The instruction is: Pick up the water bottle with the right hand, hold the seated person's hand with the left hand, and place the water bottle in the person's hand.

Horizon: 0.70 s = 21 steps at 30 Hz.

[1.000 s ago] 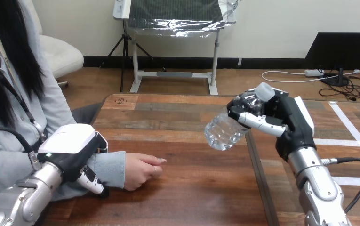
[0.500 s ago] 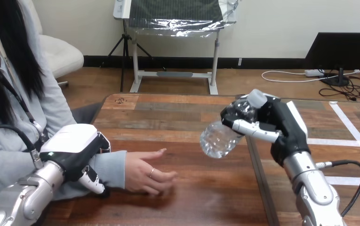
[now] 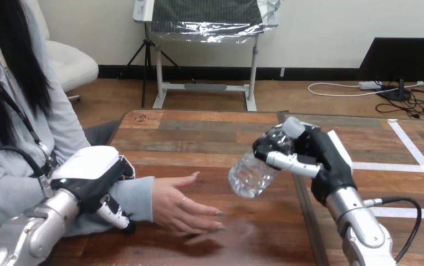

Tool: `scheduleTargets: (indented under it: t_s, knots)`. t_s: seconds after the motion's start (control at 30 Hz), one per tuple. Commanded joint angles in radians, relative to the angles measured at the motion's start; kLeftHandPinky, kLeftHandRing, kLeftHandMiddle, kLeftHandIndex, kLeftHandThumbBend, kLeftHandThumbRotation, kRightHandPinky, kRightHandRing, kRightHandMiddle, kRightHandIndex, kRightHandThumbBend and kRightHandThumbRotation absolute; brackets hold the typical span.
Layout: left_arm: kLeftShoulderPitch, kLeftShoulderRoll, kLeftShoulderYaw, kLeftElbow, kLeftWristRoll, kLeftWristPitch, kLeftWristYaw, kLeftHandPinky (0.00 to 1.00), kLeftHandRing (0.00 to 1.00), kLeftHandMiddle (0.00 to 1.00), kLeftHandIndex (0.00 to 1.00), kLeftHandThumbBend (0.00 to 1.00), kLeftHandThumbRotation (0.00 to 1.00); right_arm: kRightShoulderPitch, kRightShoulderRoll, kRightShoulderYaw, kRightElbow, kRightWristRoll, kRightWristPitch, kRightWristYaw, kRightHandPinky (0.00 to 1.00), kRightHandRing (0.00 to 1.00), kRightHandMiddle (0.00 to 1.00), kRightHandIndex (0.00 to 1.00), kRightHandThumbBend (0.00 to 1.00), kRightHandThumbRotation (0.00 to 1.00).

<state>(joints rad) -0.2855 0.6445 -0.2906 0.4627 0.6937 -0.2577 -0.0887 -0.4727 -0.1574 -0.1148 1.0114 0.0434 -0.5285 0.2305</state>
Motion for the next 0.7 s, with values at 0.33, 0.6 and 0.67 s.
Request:
scheduleTargets:
  t_s: [0.33, 0.6, 0.67]
  knots:
    - [-0.091, 0.015, 0.051, -0.156, -0.041, -0.014, -0.009, 0.18, 0.24, 0.3, 0.29, 0.83, 0.0, -0.138, 0.014, 0.007, 0.031, -0.017, -0.069, -0.007, 0.35, 0.41, 0.48, 0.46, 0.77, 0.0]
    - [-0.106, 0.01, 0.06, -0.2, -0.049, 0.006, -0.04, 0.18, 0.24, 0.31, 0.3, 0.82, 0.0, -0.145, 0.027, 0.018, 0.041, -0.022, -0.069, -0.008, 0.34, 0.4, 0.47, 0.46, 0.78, 0.0]
    - [-0.111, 0.009, 0.061, -0.214, -0.051, 0.014, -0.053, 0.18, 0.24, 0.31, 0.31, 0.81, 0.0, -0.145, 0.031, 0.023, 0.038, -0.027, -0.067, -0.012, 0.34, 0.4, 0.47, 0.46, 0.78, 0.0]
